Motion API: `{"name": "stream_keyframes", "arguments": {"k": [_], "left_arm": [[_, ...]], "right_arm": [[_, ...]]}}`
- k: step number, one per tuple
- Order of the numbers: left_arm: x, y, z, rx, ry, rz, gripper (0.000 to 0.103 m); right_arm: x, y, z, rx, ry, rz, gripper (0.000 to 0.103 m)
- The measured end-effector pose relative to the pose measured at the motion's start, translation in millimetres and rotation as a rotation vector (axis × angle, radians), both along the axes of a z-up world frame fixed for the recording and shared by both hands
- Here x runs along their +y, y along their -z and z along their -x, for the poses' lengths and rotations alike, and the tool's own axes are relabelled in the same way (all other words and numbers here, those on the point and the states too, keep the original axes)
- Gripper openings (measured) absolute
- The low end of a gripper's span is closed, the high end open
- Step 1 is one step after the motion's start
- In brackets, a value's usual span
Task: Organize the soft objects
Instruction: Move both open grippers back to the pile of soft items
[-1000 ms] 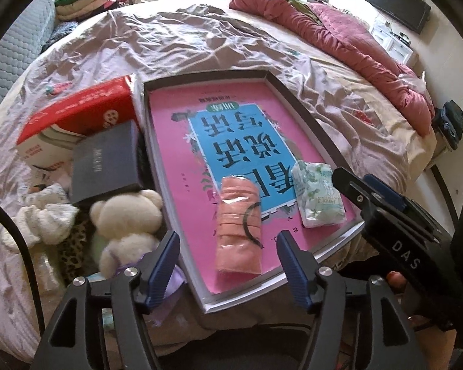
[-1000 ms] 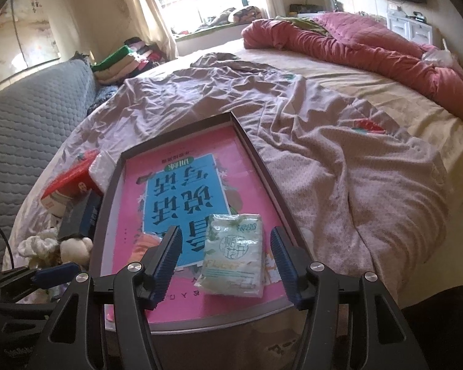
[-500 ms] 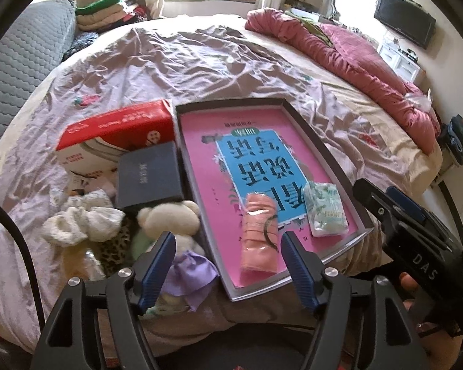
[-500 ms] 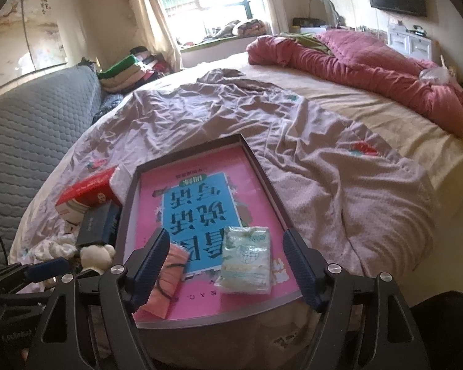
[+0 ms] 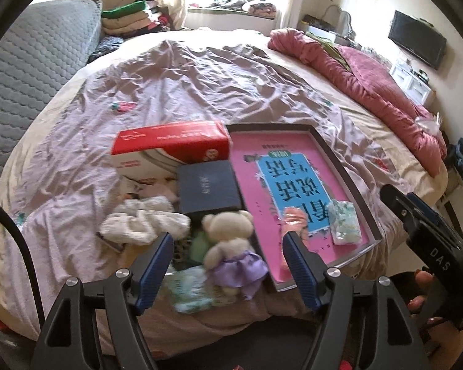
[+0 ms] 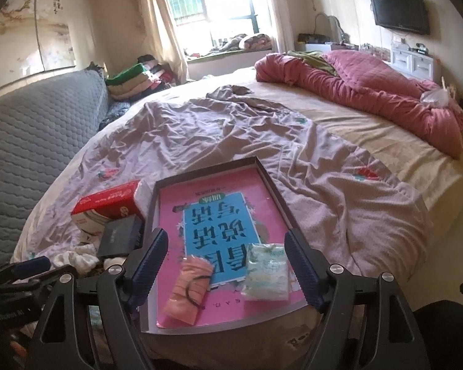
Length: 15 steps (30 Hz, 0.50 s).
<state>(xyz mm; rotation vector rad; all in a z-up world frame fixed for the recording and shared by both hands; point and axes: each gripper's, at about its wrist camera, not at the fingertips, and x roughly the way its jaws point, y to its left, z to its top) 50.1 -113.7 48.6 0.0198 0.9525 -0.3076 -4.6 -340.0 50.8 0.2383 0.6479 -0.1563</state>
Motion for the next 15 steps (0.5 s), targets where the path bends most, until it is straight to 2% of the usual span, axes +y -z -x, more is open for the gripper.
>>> {"name": "stream_keyframes", "arguments": {"k": [9,15], "left_arm": [[56.8,-11.8,-5.3,-0.018,-0.103,0.018,0.073],[97.1,-10.2,-12.2,-0.007,-0.177,0.046,0.073]], "right_arm": [[32.8,-13.3,1.2,-0.013,-0.067,0.033,0.079],[53.6,-11.3,-2.8,0.001,-0.111,0.054,0.079]]}}
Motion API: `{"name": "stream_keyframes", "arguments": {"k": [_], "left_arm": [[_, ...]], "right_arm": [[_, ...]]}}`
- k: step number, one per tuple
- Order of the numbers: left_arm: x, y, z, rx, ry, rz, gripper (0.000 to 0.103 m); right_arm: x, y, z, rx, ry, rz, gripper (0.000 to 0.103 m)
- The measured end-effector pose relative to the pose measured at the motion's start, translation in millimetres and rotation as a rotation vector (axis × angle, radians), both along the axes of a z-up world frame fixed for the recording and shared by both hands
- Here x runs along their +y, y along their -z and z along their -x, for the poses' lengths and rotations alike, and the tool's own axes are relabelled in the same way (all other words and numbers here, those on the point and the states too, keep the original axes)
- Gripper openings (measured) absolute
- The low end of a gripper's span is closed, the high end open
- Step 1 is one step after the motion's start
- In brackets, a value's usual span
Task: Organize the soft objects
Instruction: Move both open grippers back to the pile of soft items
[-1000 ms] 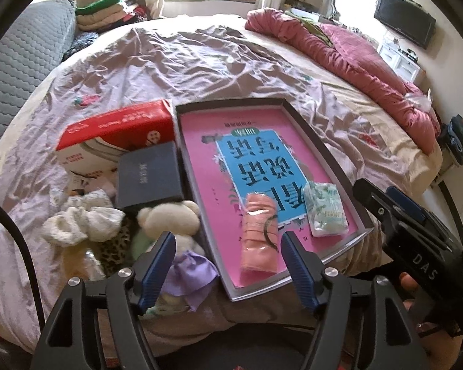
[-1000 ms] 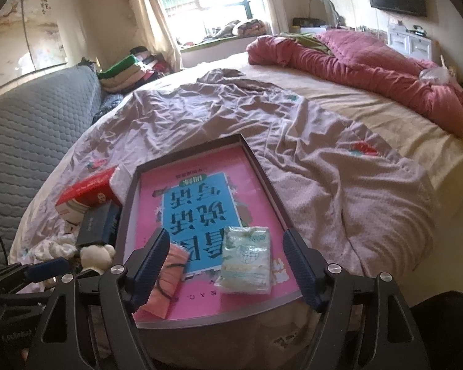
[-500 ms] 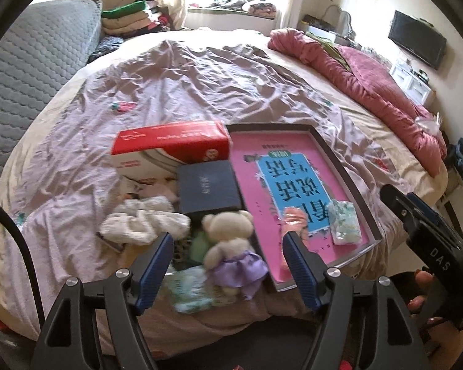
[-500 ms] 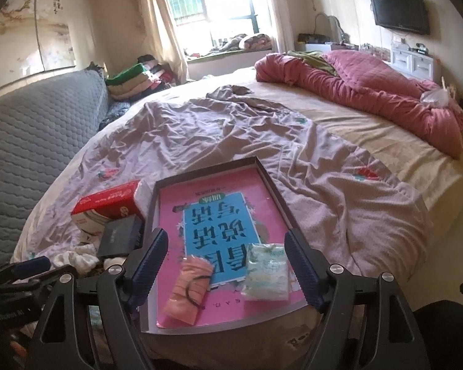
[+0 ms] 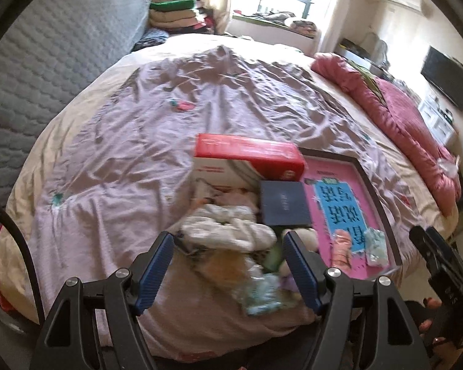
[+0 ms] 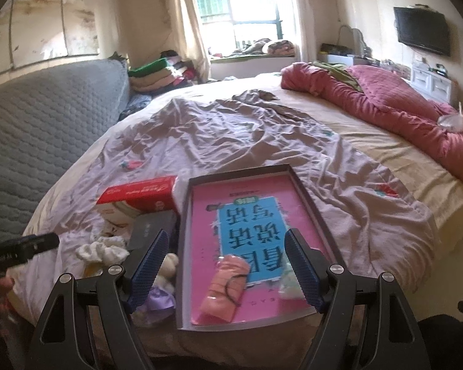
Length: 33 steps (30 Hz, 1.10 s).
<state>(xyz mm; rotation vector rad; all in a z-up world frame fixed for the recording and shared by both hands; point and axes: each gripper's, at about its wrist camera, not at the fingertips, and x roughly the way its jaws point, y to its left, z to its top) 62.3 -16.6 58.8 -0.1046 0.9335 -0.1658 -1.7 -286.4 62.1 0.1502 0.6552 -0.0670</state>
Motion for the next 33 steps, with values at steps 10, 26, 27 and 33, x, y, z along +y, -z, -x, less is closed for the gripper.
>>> {"name": "stream_keyframes", "arguments": {"k": [10,26,27,33], "left_arm": [[32.0,21.5,-5.4,0.048,-0.038,0.035,0.073],[7.1,64.9,-2.3,0.147,0.038,0.083,0.073],[5.8,67.0,-3.0,0.150,0.040,0.079,0.073],[1.3,78.3,-9.4,0.173,0.040,0.081,0.073]], "right_arm": [[41.5,15.3,-7.2,0.048,-0.093,0.052,0.079],[79.0,59.6,-18.1,0.162,-0.194,0.097,0.079],[80.8,62.2,-19.4,0.169,-0.199,0.102,0.079],[87.8,78.1,-30.5,0.206,-0.225,0.107,0.079]]}}
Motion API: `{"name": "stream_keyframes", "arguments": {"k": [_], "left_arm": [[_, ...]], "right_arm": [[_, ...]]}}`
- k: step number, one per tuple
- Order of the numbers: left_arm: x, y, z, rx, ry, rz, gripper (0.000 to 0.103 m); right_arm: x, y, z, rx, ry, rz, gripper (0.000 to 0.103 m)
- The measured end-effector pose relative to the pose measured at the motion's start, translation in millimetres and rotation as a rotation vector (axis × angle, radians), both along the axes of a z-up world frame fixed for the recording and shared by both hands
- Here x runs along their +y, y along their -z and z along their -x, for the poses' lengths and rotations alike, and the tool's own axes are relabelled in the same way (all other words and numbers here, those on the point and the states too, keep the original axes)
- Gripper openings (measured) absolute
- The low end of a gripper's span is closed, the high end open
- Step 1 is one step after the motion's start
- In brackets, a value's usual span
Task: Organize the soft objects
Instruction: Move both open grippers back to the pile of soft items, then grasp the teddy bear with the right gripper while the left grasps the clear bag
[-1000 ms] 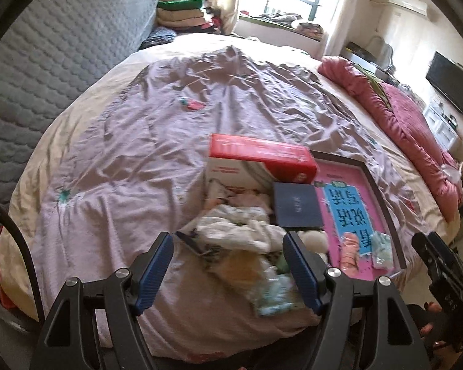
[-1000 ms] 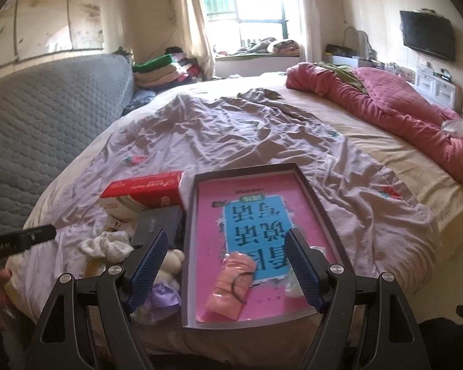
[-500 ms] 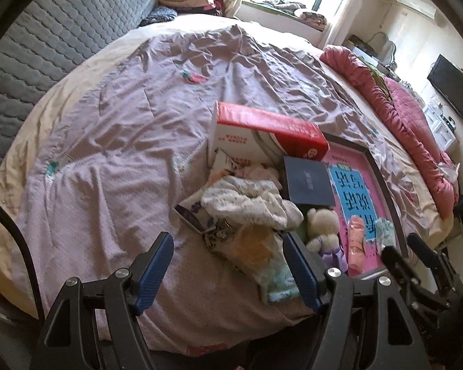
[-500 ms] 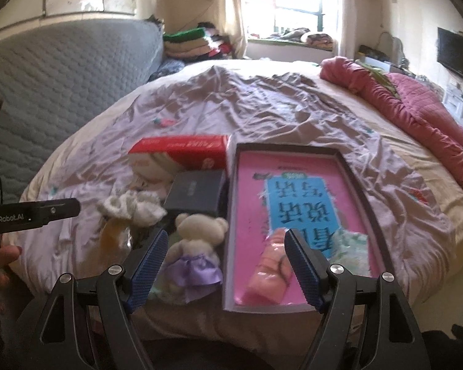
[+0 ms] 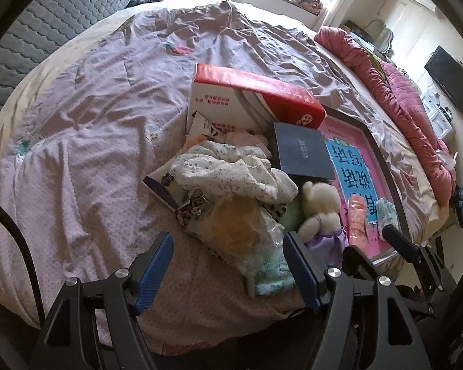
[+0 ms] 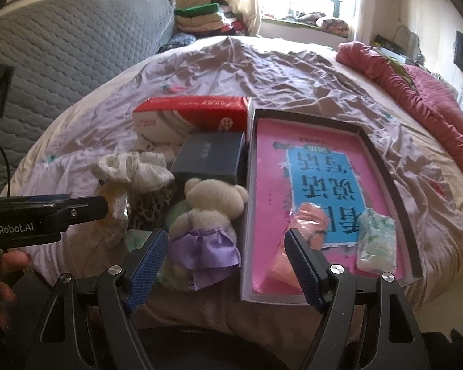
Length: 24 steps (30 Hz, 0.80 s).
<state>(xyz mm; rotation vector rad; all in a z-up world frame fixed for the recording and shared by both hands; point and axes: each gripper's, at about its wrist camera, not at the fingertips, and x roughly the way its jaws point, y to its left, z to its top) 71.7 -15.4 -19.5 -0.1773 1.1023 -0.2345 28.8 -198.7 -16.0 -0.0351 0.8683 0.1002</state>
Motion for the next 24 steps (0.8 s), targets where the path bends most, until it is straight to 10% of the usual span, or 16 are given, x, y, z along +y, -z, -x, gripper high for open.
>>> {"name": "stream_keyframes", "arguments": {"k": [24], "left_arm": [[0.3,30.2,-25.5,0.065,-0.010,0.097,0.073]], "right_arm": [[36.9,44.2,-41.0,0.034,-0.073,0.174,0.074]]}}
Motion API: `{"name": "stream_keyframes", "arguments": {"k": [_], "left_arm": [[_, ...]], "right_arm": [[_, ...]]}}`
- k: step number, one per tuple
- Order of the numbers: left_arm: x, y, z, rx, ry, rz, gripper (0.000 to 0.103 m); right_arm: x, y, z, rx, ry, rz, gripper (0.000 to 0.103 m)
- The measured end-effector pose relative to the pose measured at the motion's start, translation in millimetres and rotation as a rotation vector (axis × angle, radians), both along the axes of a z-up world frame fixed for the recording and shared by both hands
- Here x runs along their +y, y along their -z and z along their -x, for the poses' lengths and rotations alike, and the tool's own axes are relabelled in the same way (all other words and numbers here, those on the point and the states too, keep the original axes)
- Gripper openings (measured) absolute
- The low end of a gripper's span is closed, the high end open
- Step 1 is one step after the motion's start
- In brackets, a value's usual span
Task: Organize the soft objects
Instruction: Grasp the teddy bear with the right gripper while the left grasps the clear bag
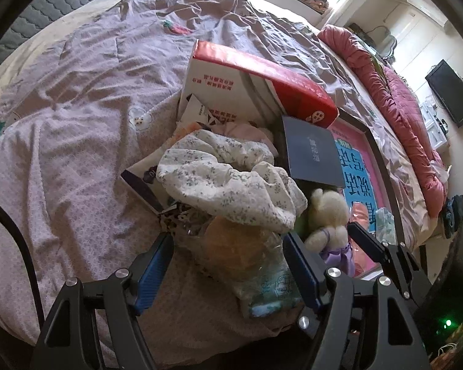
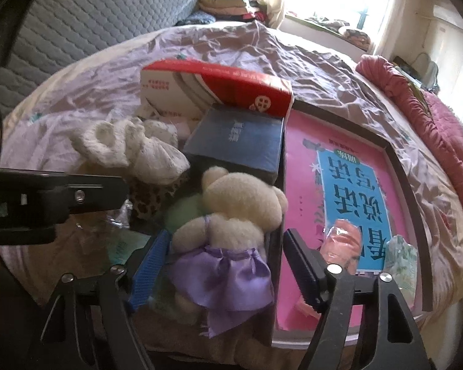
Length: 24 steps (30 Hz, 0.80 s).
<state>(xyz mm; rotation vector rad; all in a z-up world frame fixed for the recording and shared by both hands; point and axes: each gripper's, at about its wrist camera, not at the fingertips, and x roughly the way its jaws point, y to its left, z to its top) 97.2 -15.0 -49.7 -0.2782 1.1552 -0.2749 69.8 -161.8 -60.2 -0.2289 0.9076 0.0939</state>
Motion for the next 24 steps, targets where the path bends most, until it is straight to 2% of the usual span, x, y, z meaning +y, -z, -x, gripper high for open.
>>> {"name": "stream_keyframes", "arguments": {"k": [4,8,10,15,24], "left_arm": [[1.1,5.6,-1.1,0.017,-0.003,0.021,0.071],[5.1,13.3,-4.0,0.051,-0.016,0.059,0.051],[4.9,14.1,-4.1,0.052,-0.014,0.057,0.049],[5.6,11.5,-0.4,0.037,-0.012,0.040,0.046],[18.1,6.4,8.8,0.027,-0.025,0.021,0.045]], "right_arm": [[-3.9,2.4,-3.8,0.000,0.006,-0.018,0.071],[-16.6,-1.1,-4.5,-0.010,0.022,-0.087,0.061],[-25.0,-3.9,-3.7,-0.012,0.033,-0.141,0.057],[-32.9,-12.9,1.5,-0.037,0.039,-0.203,0.050],[-39.6,-20.8,8.2,-0.057,0.056,-0.278,0.050]]}}
